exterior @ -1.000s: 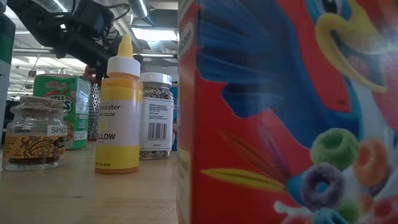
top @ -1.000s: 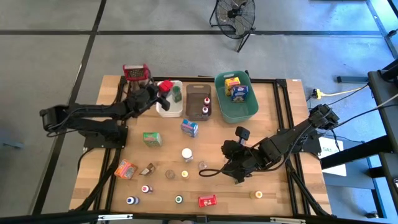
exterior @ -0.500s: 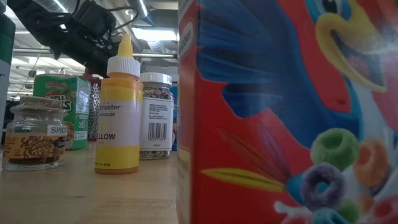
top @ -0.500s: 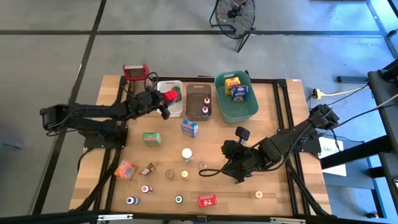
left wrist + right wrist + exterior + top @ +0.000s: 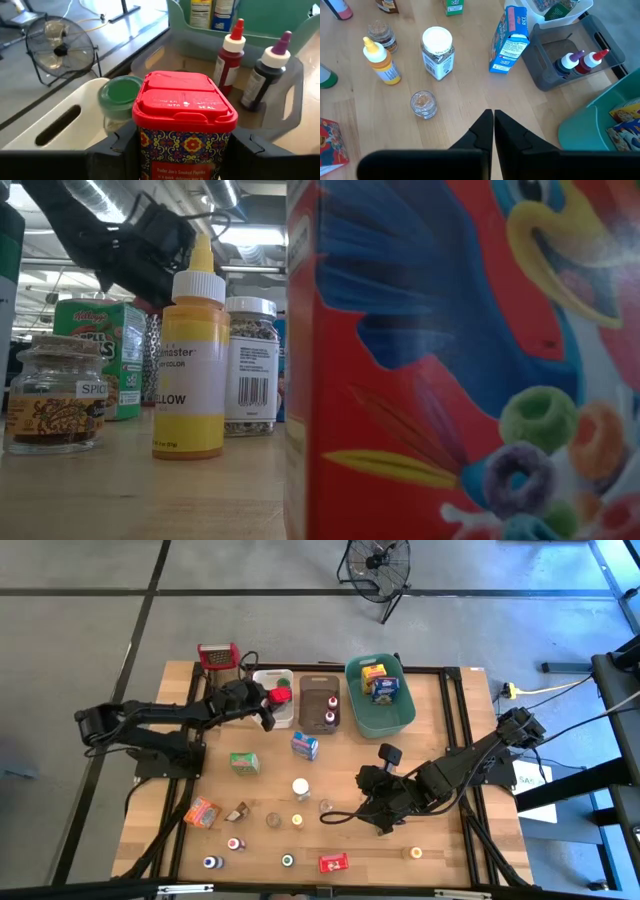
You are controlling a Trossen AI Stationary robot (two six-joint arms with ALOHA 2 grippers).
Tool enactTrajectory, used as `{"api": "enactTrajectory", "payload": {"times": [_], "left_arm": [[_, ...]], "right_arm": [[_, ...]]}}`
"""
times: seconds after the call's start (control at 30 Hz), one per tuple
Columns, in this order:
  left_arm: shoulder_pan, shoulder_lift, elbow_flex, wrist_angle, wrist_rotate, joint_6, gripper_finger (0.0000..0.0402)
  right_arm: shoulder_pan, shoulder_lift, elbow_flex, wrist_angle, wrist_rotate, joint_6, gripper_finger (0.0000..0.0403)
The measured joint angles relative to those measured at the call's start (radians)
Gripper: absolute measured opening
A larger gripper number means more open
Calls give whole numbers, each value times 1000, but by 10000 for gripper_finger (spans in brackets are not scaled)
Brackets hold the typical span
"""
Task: Pick & Place Kitchen Items
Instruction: Put the red spice can into the left white bin
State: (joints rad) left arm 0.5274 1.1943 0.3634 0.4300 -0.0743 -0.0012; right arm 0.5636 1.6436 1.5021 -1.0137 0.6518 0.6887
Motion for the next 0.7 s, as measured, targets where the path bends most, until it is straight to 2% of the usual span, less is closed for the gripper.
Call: {"api": "enactTrajectory", "payload": {"times": [0.47,0.7], "left_arm": [[43,160,0,194,15,24,183],[87,205,0,205,17,30,183]], "right_arm": [[0,0,0,0,3,-1,19],[0,0,0,0,4,-1,19]]}}
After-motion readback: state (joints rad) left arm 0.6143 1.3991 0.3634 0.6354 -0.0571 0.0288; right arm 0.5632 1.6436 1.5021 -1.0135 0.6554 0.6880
